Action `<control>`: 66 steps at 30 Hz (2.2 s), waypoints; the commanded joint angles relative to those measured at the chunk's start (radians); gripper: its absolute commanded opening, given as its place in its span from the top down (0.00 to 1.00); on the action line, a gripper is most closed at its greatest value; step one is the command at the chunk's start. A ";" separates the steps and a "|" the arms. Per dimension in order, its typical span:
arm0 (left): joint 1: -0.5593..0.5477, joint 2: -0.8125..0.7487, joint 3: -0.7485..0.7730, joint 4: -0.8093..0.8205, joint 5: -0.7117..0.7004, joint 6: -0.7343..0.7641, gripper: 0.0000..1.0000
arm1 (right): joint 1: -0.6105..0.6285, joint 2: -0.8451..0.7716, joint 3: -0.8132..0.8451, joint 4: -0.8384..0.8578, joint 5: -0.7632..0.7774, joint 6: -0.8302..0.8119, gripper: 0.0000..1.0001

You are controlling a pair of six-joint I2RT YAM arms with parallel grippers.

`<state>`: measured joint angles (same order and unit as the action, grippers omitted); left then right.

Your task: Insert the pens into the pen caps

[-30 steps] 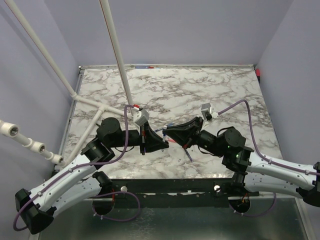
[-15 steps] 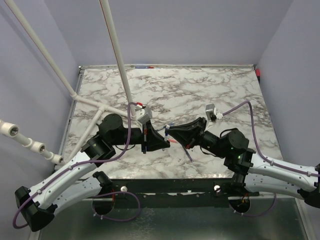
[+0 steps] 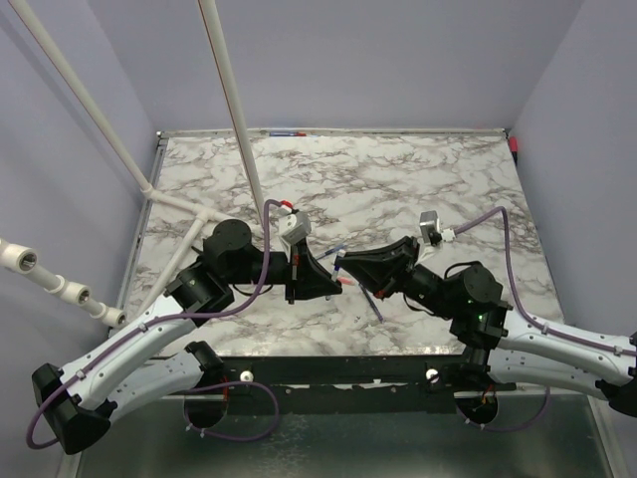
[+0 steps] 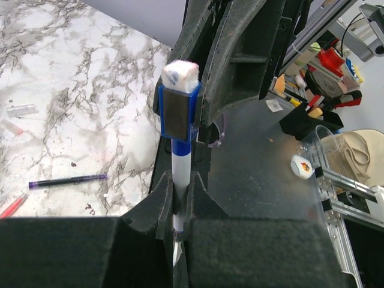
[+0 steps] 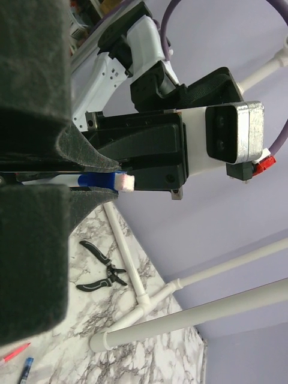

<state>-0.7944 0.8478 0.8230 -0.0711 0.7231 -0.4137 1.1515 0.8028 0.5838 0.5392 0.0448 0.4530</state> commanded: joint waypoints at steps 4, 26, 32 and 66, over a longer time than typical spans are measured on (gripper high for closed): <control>0.036 0.006 0.054 0.206 -0.152 0.003 1.00 | 0.060 0.014 -0.018 -0.300 -0.102 0.033 0.99; 0.036 -0.038 -0.062 -0.094 -0.266 0.106 1.00 | 0.059 -0.109 0.119 -0.420 0.231 -0.024 0.43; 0.037 -0.029 -0.028 -0.210 -0.385 0.125 1.00 | 0.059 -0.098 0.166 -0.532 0.333 -0.043 0.43; 0.037 0.453 0.029 -0.575 -1.042 -0.252 1.00 | 0.059 0.251 0.266 -0.853 0.410 0.039 0.39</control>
<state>-0.7593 1.2537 0.8688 -0.6544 -0.2325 -0.6106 1.2060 1.0622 0.8845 -0.2943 0.4625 0.4564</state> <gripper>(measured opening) 0.048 0.605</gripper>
